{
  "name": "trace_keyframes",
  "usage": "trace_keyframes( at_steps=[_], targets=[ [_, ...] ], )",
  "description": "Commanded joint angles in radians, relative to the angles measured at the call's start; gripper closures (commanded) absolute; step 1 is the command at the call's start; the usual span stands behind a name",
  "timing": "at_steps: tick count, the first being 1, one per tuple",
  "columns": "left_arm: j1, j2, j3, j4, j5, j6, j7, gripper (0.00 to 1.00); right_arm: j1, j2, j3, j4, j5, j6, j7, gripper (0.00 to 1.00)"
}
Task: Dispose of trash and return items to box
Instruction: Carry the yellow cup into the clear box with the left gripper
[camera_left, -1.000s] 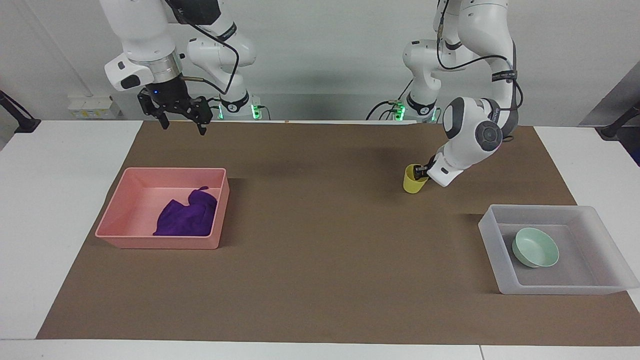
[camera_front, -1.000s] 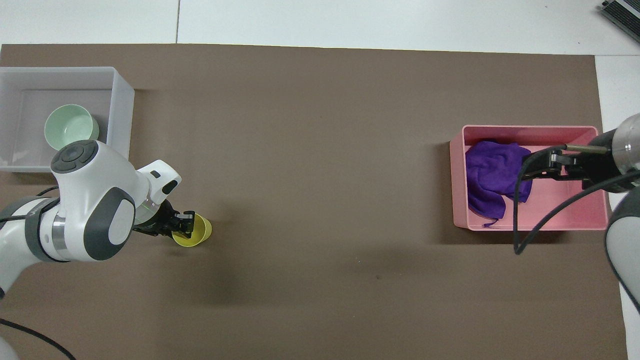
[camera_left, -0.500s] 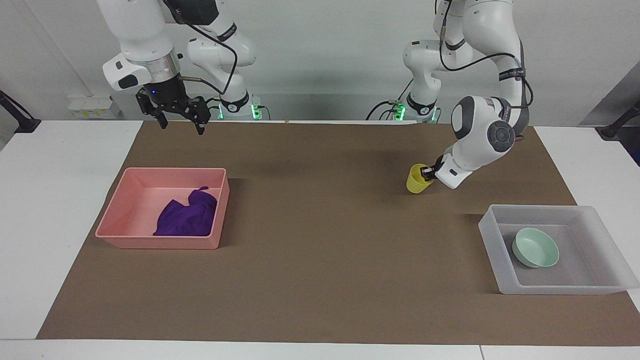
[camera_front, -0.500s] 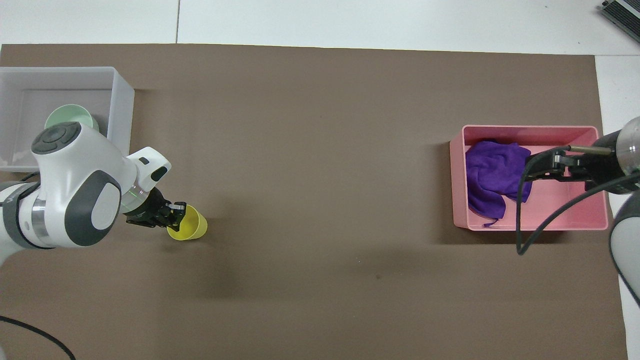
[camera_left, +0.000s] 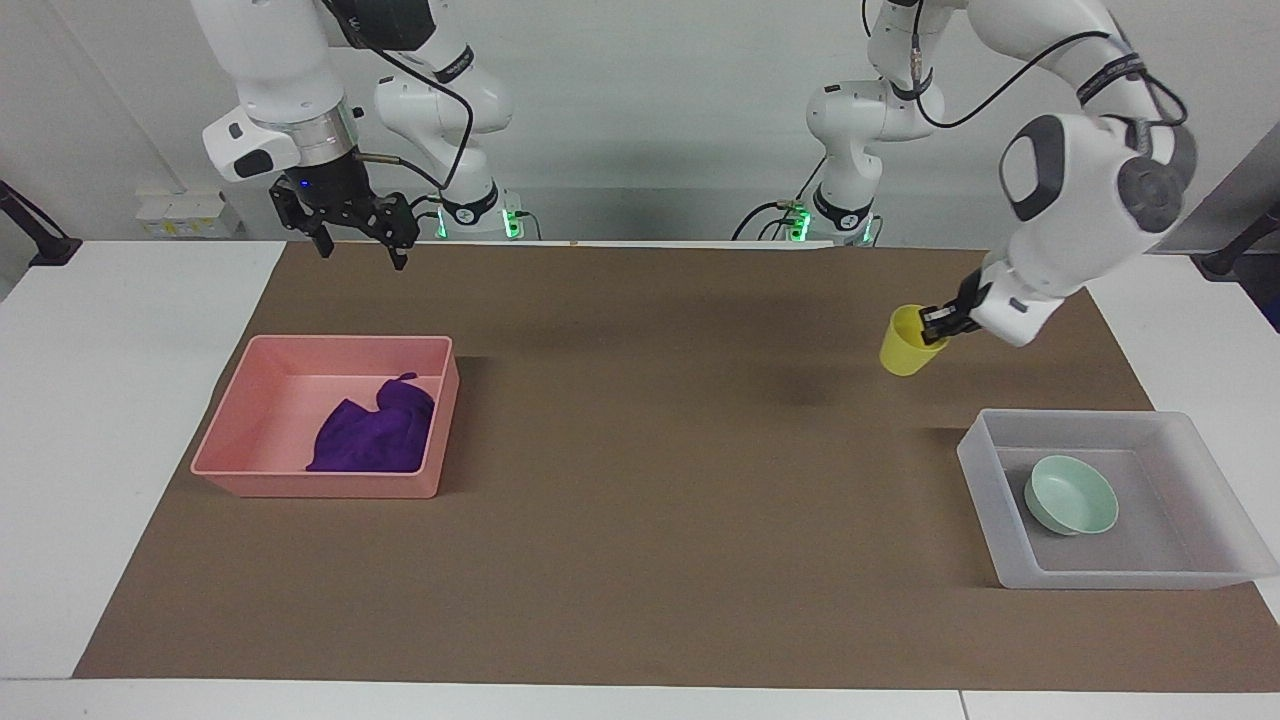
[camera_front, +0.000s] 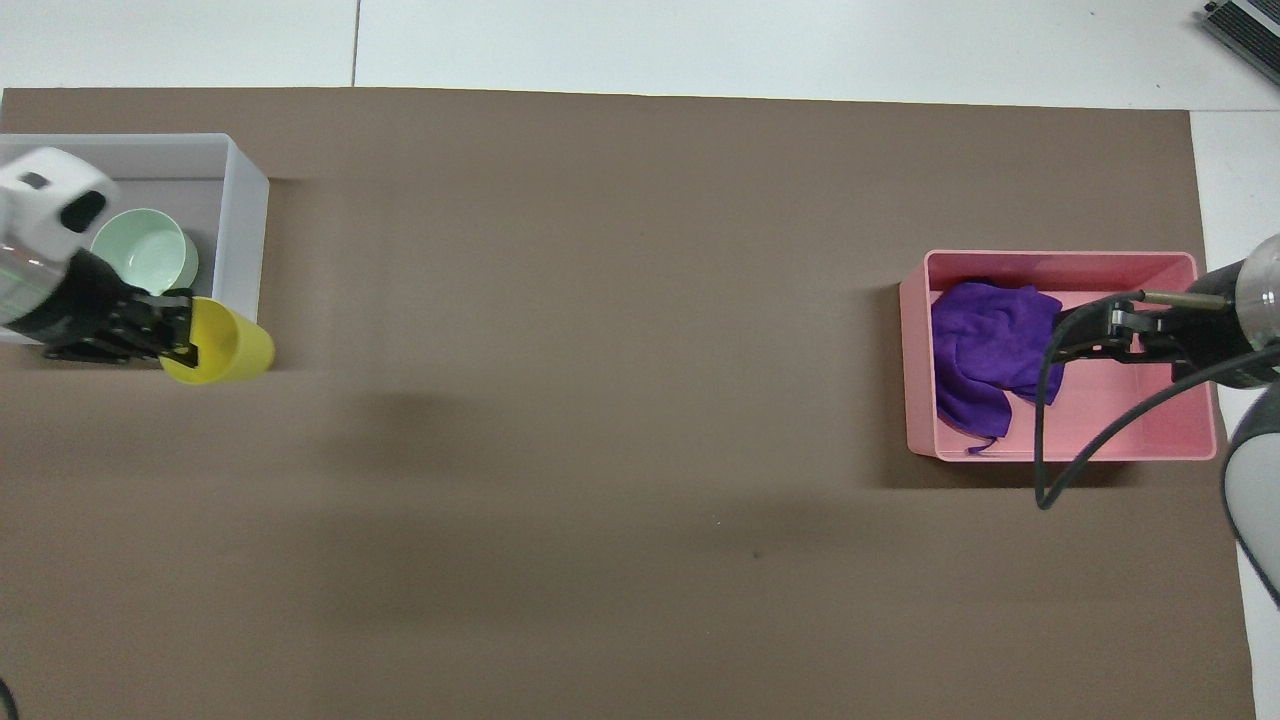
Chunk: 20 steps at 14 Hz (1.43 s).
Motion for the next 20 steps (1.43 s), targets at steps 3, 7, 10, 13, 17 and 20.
trace_keyframes(
  at_steps=[3, 7, 10, 13, 17, 20],
  targets=[
    [0.209, 0.236, -0.010, 0.232, 0.002, 0.142, 0.012, 1.00, -0.005, -0.024, -0.005, -0.023, 0.030, -0.004, -0.025, 0.00],
    [0.212, 0.367, -0.009, 0.229, 0.007, 0.354, 0.042, 1.00, -0.005, -0.024, -0.005, -0.023, 0.030, -0.004, -0.025, 0.00],
    [0.191, 0.414, -0.009, 0.223, 0.045, 0.359, 0.041, 1.00, -0.005, -0.024, -0.005, -0.023, 0.031, -0.004, -0.023, 0.00],
    [0.190, 0.424, -0.010, 0.221, 0.070, 0.359, 0.041, 1.00, -0.005, -0.024, -0.005, -0.023, 0.031, -0.004, -0.025, 0.00],
    [0.200, 0.422, -0.010, 0.221, 0.070, 0.343, 0.044, 0.14, -0.005, -0.024, -0.007, -0.023, 0.031, -0.004, -0.025, 0.00],
    [0.194, 0.405, -0.009, 0.230, 0.070, 0.339, 0.039, 0.00, -0.005, -0.024, -0.005, -0.023, 0.030, -0.004, -0.025, 0.00]
  ],
)
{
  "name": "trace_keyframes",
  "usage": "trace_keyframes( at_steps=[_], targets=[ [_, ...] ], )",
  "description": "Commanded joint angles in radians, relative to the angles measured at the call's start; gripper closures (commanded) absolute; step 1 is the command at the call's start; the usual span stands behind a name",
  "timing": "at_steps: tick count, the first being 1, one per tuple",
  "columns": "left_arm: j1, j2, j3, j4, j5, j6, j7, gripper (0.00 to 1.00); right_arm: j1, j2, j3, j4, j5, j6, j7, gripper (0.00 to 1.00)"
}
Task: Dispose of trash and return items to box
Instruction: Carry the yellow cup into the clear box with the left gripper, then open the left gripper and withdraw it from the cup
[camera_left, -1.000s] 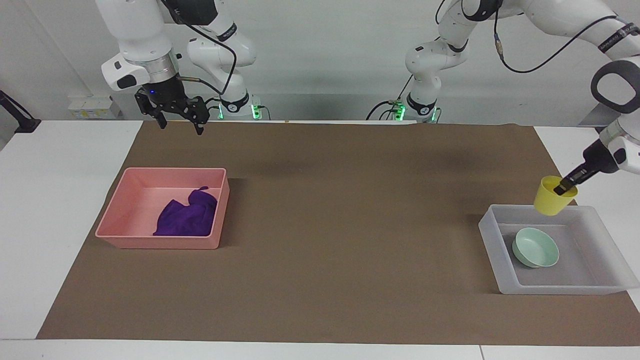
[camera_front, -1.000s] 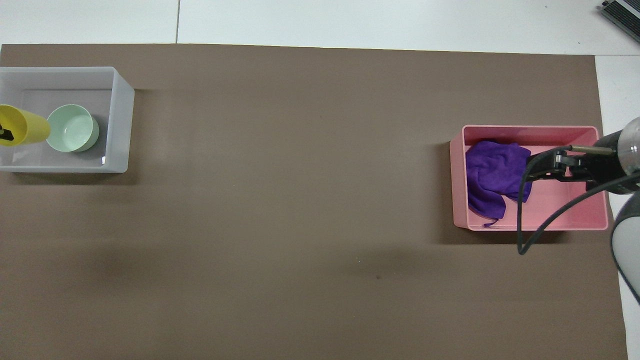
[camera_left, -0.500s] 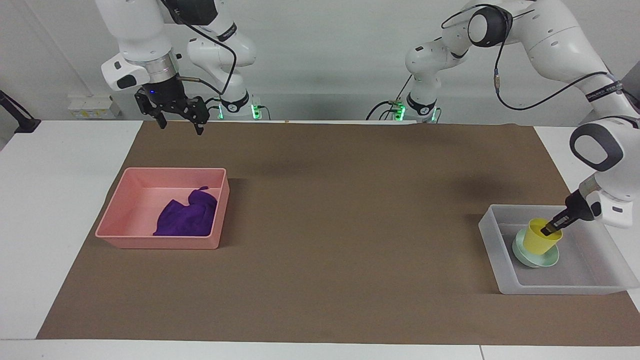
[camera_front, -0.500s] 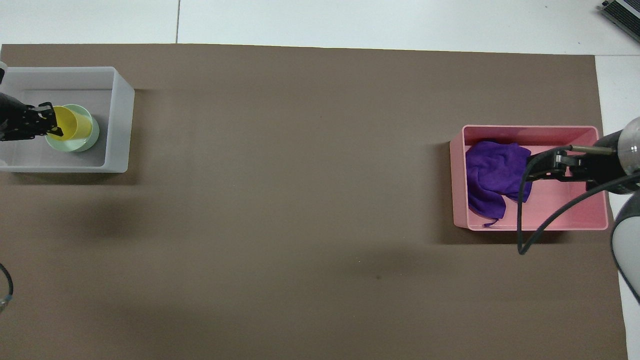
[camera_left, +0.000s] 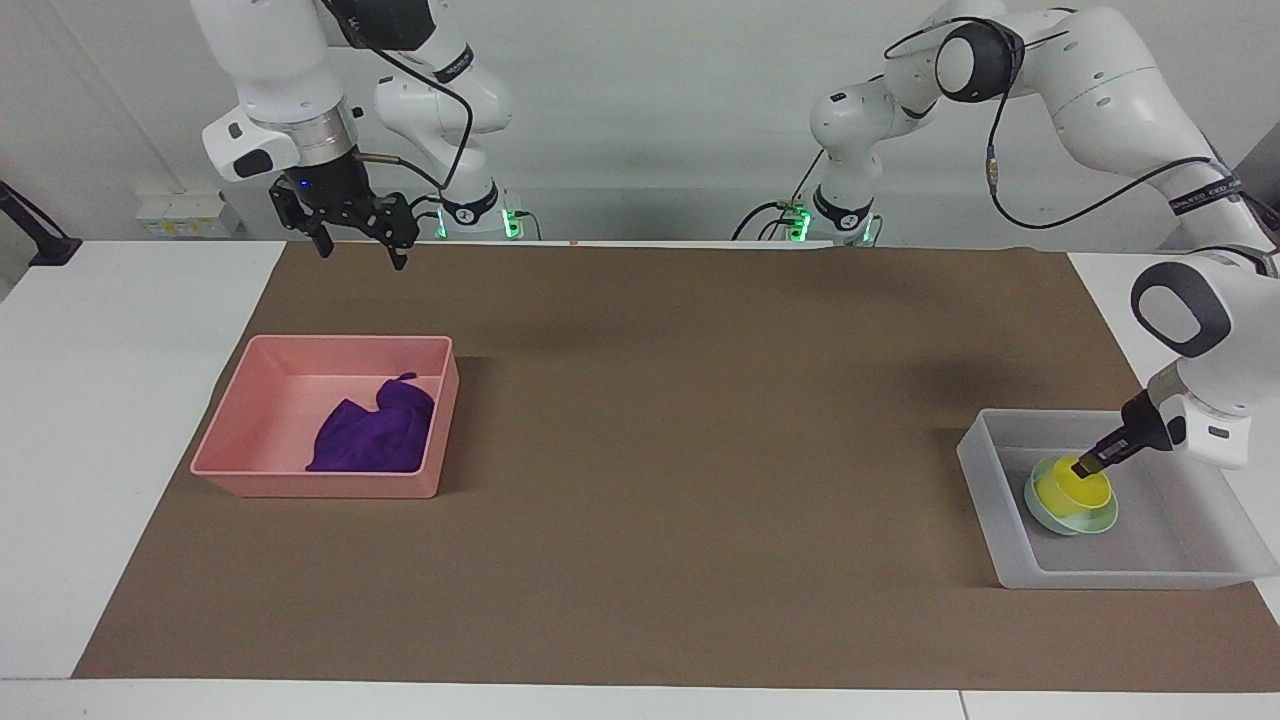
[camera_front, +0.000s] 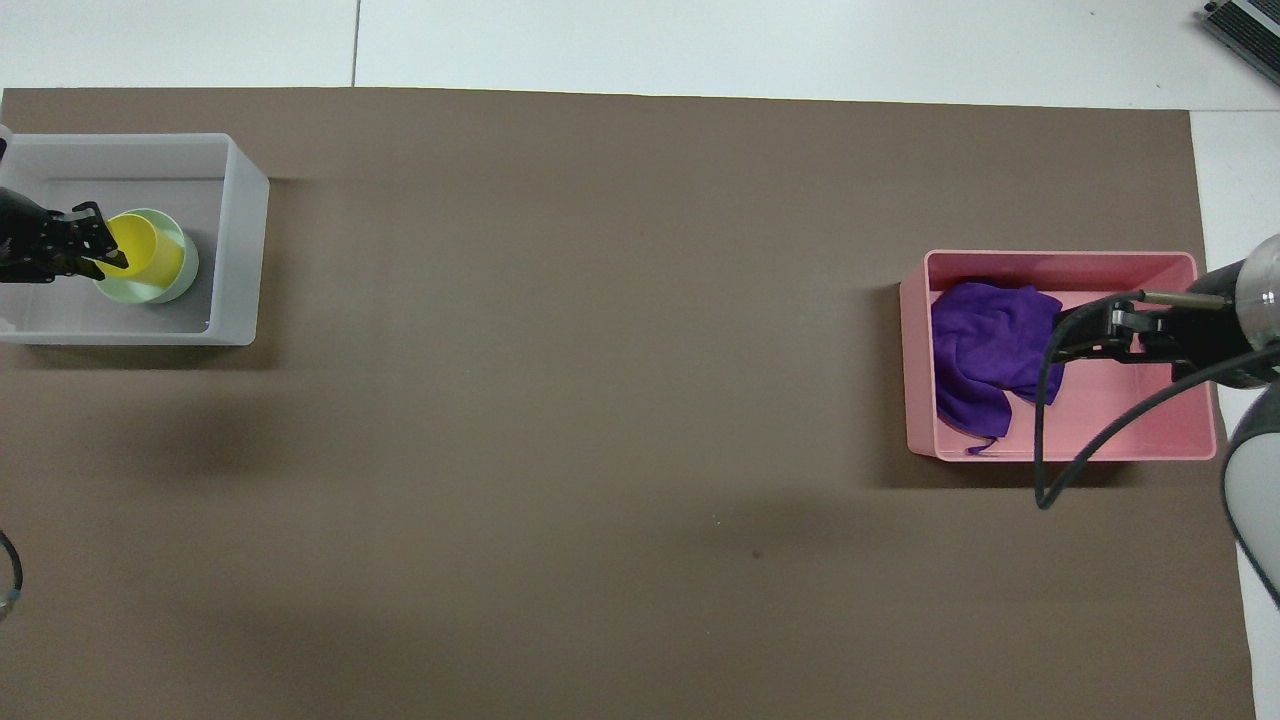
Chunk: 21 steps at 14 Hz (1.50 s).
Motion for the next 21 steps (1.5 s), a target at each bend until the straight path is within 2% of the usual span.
trace_keyframes(
  at_steps=[1, 4, 7, 8, 10, 12, 14, 15, 17, 21],
  targets=[
    [0.001, -0.025, 0.001, 0.027, 0.028, -0.031, 0.008, 0.00, -0.005, -0.024, -0.005, -0.023, 0.031, -0.004, -0.025, 0.00],
    [-0.018, -0.118, -0.005, 0.024, 0.031, -0.065, 0.030, 0.00, -0.005, -0.024, -0.005, -0.023, 0.030, -0.004, -0.025, 0.00],
    [-0.090, -0.246, -0.013, 0.026, 0.031, -0.251, 0.018, 0.00, -0.005, -0.024, -0.005, -0.023, 0.030, -0.004, -0.025, 0.00],
    [-0.144, -0.293, -0.005, 0.023, 0.036, -0.320, 0.000, 0.00, -0.005, -0.024, -0.005, -0.023, 0.031, -0.004, -0.023, 0.00],
    [-0.184, -0.381, -0.011, 0.009, 0.059, -0.402, -0.011, 0.00, -0.005, -0.024, -0.005, -0.023, 0.031, -0.004, -0.025, 0.00],
    [-0.222, -0.474, -0.014, -0.087, 0.060, -0.416, -0.010, 0.00, -0.005, -0.024, -0.005, -0.023, 0.031, -0.004, -0.023, 0.00],
    [-0.251, -0.569, -0.014, -0.217, 0.062, -0.363, -0.008, 0.00, -0.005, -0.024, -0.005, -0.023, 0.031, -0.004, -0.025, 0.00],
    [-0.270, -0.588, -0.014, -0.250, 0.063, -0.340, -0.004, 0.00, -0.005, -0.024, -0.005, -0.023, 0.031, -0.004, -0.025, 0.00],
    [-0.282, -0.565, -0.017, -0.209, 0.080, -0.362, 0.005, 0.00, -0.005, -0.024, -0.005, -0.023, 0.031, -0.004, -0.025, 0.00],
    [-0.296, -0.564, -0.019, -0.192, 0.071, -0.404, 0.007, 0.00, -0.005, -0.023, -0.005, -0.023, 0.031, 0.003, -0.023, 0.00]
  ],
)
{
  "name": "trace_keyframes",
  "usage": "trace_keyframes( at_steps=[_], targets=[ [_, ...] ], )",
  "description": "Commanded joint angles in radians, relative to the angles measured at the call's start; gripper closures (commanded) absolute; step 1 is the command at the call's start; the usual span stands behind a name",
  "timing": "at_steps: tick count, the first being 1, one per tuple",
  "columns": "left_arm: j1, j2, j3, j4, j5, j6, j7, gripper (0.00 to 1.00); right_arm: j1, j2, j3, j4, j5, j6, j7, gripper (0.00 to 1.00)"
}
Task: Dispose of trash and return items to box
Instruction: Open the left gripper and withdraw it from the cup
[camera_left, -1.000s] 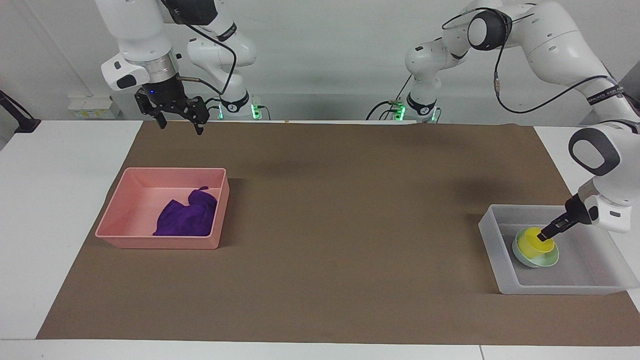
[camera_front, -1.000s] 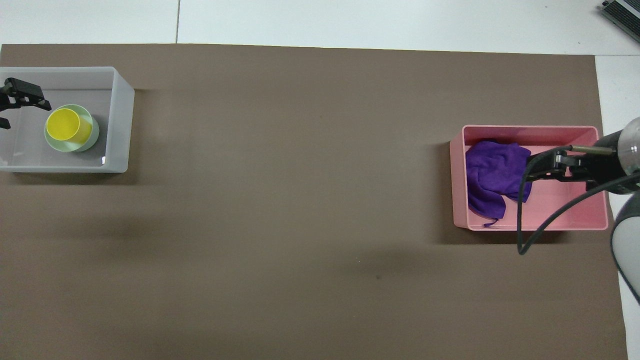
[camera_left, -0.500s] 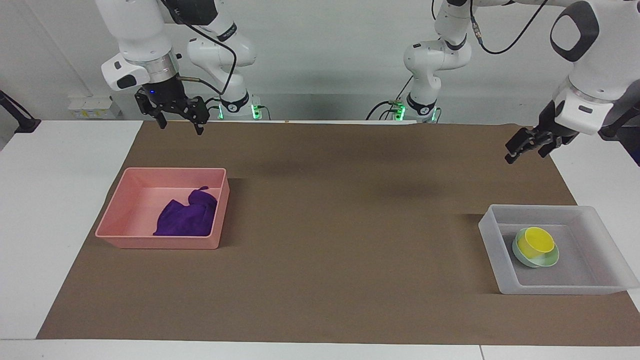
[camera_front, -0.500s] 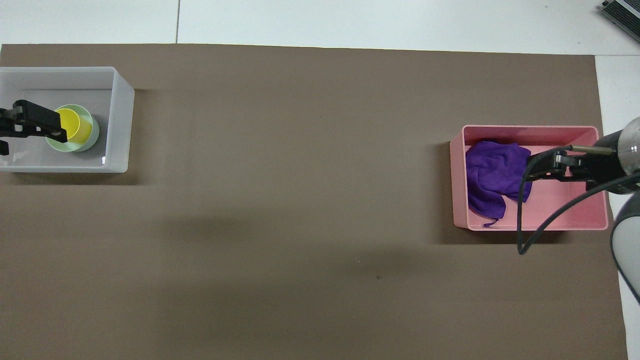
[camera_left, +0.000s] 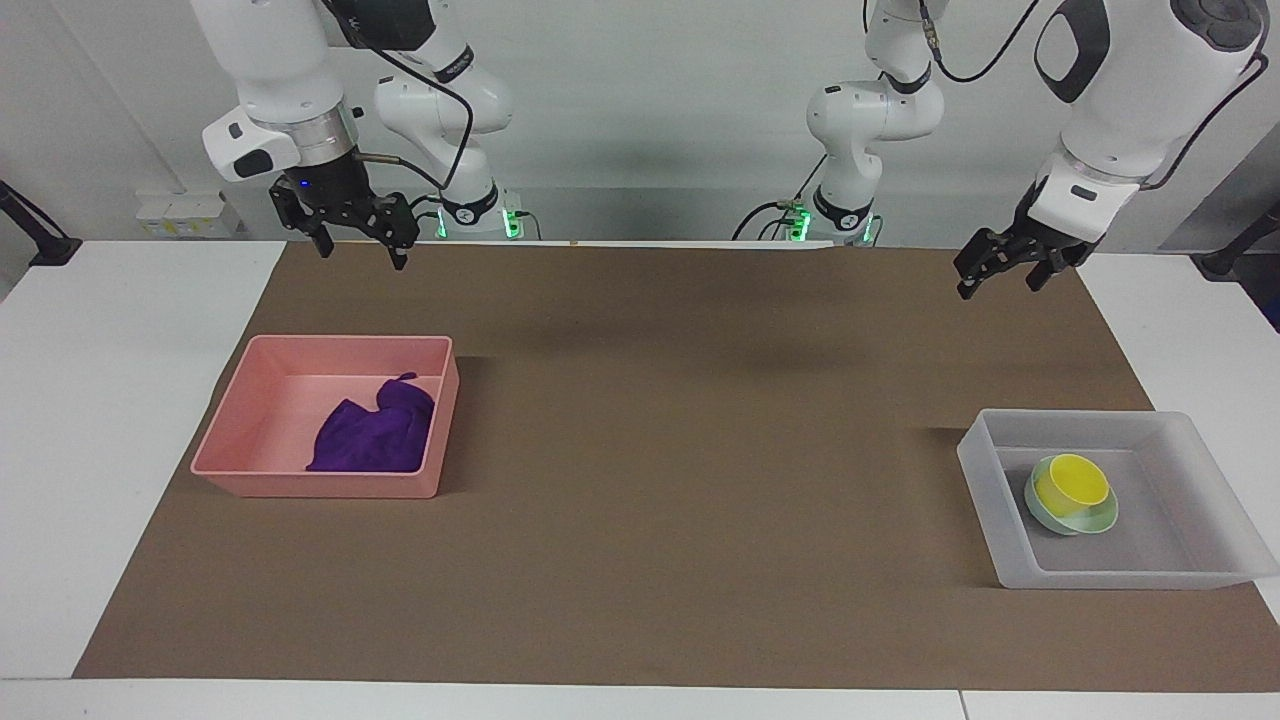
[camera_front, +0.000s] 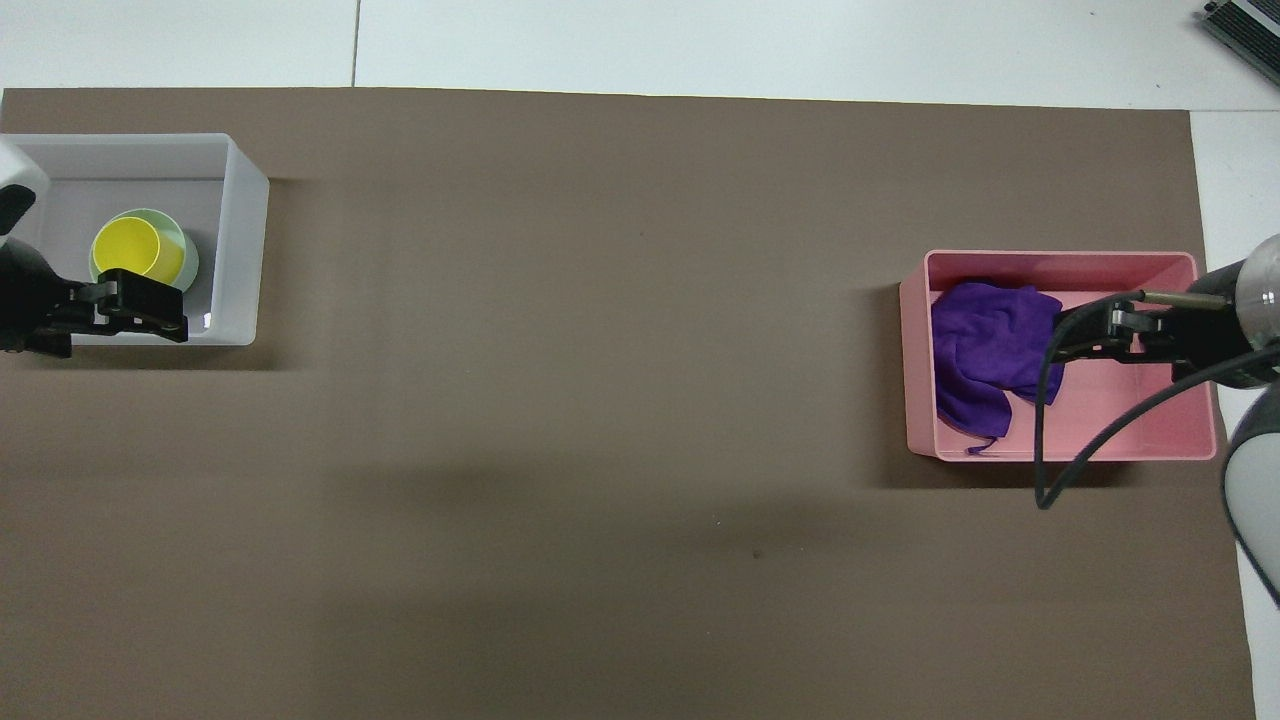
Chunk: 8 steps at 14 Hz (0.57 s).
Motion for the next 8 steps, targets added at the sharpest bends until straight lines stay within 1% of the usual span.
trace_keyframes(
  at_steps=[1, 4, 6, 8],
  targets=[
    [-0.022, -0.015, 0.008, -0.008, 0.023, -0.012, 0.012, 0.00, -0.005, -0.024, -0.005, -0.023, 0.030, 0.003, -0.026, 0.00],
    [-0.020, -0.015, 0.008, -0.008, 0.023, -0.012, 0.012, 0.00, -0.004, -0.021, 0.000, -0.021, 0.030, 0.015, -0.038, 0.00],
    [-0.020, -0.015, 0.008, -0.007, 0.023, -0.012, 0.014, 0.00, -0.007, -0.016, -0.005, -0.012, 0.030, 0.022, -0.125, 0.00],
    [-0.016, -0.016, 0.008, -0.008, 0.021, -0.012, 0.012, 0.00, -0.007, -0.012, -0.005, -0.005, 0.031, 0.020, -0.138, 0.00]
  ],
)
